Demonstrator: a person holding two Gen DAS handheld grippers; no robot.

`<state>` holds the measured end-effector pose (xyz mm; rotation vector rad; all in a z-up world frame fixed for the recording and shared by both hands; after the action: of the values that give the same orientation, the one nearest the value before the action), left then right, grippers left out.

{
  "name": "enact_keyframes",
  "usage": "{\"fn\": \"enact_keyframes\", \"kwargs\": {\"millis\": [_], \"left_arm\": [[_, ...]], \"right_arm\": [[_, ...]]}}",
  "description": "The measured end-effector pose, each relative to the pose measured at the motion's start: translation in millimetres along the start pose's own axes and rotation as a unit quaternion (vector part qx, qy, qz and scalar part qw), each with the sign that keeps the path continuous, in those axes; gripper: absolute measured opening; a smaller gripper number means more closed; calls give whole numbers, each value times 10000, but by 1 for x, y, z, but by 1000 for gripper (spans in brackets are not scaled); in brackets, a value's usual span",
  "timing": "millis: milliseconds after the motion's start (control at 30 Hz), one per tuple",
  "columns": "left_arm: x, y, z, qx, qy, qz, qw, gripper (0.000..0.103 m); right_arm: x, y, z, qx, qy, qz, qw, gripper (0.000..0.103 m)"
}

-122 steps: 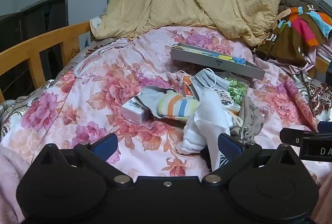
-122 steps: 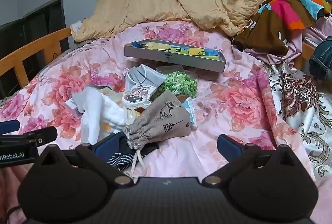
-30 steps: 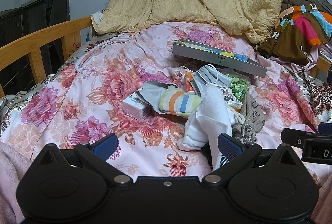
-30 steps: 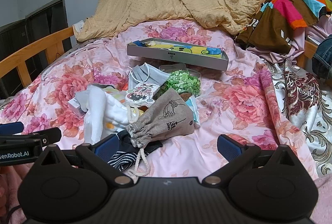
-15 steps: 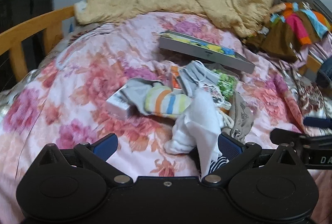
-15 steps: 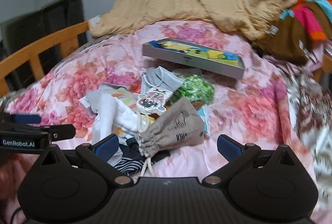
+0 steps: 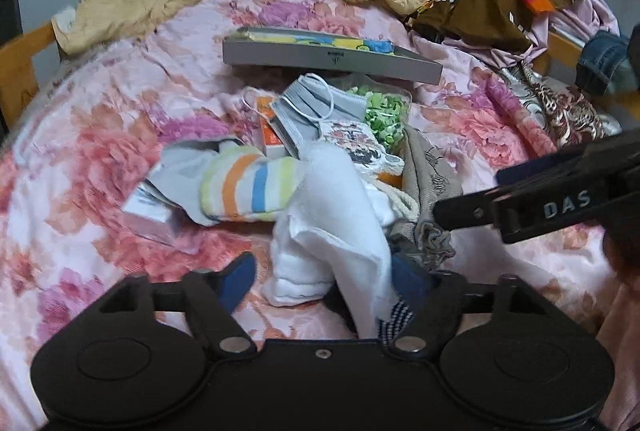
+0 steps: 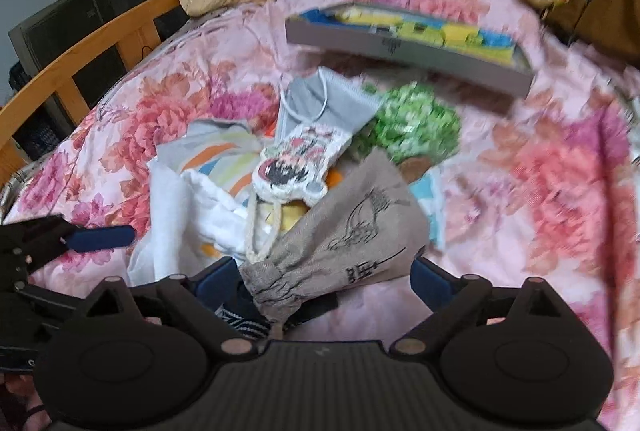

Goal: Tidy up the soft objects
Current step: 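Grasp the beige drawstring pouch with the right tool while the left tool grasps the white cloth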

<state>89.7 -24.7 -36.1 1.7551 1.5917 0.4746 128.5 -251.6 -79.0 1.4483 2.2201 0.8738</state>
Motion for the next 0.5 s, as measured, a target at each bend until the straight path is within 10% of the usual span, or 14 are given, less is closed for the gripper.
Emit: {"fn": "enact_keyframes", "kwargs": {"millis": [333, 500], "left_arm": [[26, 2, 2, -36, -273, -958, 9950, 11], [39, 3, 2, -92, -156, -1388, 9902, 10]], "right_arm": [[-11, 6, 26, 78, 134, 300, 9994, 87], [-12, 1, 37, 304, -30, 303, 9991, 79]]}}
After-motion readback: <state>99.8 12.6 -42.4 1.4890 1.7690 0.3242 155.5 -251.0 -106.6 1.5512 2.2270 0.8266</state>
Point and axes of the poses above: each gripper's, at about its wrist camera, not at the fingertips, and z roughly the way its jaws point, x to its left, y to its top, the point moved 1 cm from there along z, roughly the way its jaws point, and after that the axes turned 9 degrees about -z, right-handed, at the moved point
